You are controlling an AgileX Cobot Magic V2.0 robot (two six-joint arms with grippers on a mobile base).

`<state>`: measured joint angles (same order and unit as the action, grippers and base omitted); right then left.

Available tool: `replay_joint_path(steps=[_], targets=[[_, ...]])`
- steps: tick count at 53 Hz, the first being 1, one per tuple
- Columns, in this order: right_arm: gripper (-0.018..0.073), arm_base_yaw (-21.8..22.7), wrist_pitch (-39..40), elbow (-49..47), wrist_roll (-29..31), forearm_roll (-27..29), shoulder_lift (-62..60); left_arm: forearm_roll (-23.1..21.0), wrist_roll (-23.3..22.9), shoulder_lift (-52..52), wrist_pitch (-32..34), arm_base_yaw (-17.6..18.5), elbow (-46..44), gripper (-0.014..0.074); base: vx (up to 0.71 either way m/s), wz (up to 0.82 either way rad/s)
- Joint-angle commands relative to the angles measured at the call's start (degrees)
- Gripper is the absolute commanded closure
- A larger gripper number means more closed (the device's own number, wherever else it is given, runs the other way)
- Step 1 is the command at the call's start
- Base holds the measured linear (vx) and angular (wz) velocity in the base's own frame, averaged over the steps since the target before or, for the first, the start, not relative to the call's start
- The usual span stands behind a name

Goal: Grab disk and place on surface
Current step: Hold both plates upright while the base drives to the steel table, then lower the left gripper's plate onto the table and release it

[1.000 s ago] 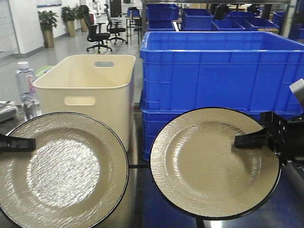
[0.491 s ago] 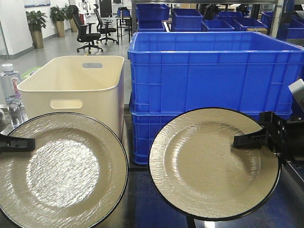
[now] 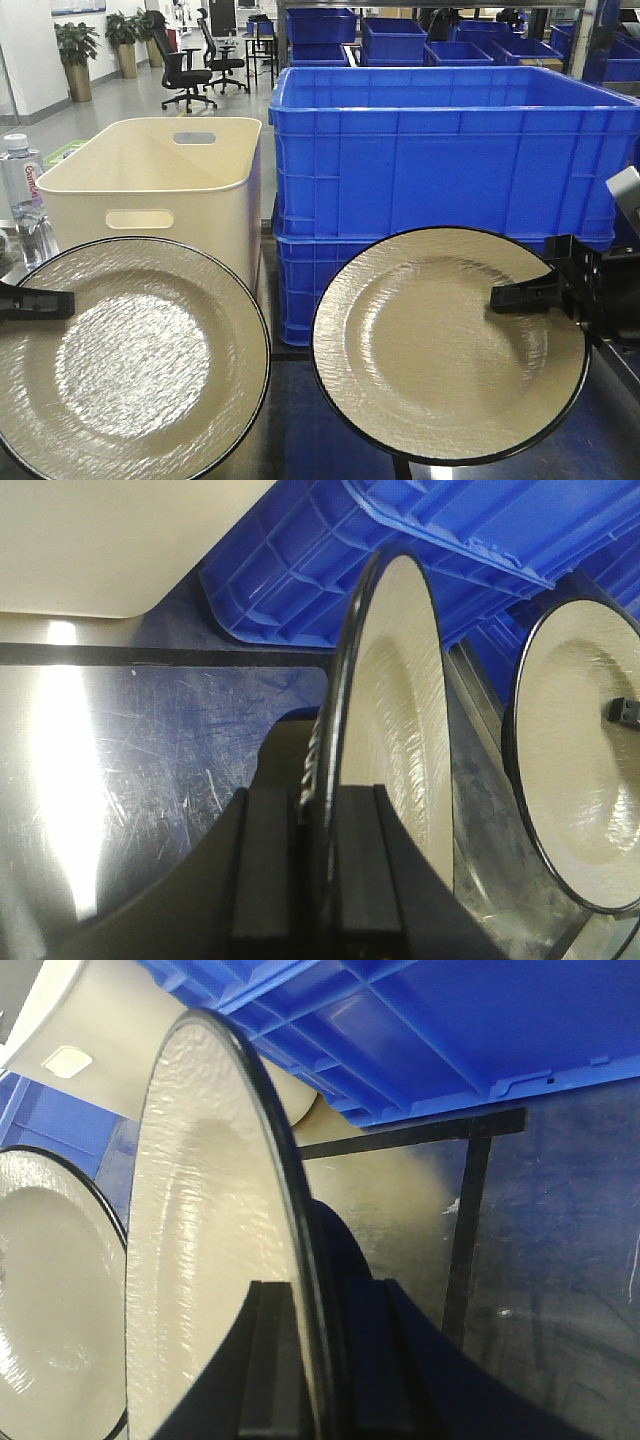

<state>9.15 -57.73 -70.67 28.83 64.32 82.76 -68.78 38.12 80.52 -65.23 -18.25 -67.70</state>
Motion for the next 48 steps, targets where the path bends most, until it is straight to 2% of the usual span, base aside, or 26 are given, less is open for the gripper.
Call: replay_joint_path(steps=[1, 13, 19, 25, 37, 43, 48], targets=[[0.0568, 0.1, 0.9, -2.0, -0.2, 8.8, -2.5, -8.1, -0.3, -1.9, -0.7, 0.0, -1.8, 0.0605, 0.0, 0.0], [0.0568, 0.2, 2.4, -2.0, 1.5, 16.7, -2.5, -7.4, -0.3, 1.8, 0.2, 2.0, -1.8, 0.0601, 0.0, 0.0], [0.0568, 0.2, 2.4, -2.0, 3.5, 20.5, -2.5, -5.2, -0.9, 4.6, 3.0, 5.6, -1.8, 0.0598, 0.0, 0.0], [0.0568, 0.2, 2.1, -2.0, 4.7, 23.1, -2.5, -2.7, -0.9, 7.2, 6.5, 10.6, -1.8, 0.0598, 0.0, 0.0], [0.0568, 0.2, 2.2, -2.0, 5.6, 23.3, -2.5, 0.2, -0.9, 11.5, 11.2, 19.4, -1.8, 0.0594, 0.0, 0.0], [0.0568, 0.2, 2.2, -2.0, 5.6, 23.3, -2.5, 2.2, -0.9, 13.1, 13.4, 21.6, -1.8, 0.0568, 0.0, 0.0], [0.0568, 0.2, 2.2, -2.0, 5.6, 23.3, -2.5, 4.4, -0.2, 13.9, 13.9, 22.5, -1.8, 0.0507, 0.0, 0.0]])
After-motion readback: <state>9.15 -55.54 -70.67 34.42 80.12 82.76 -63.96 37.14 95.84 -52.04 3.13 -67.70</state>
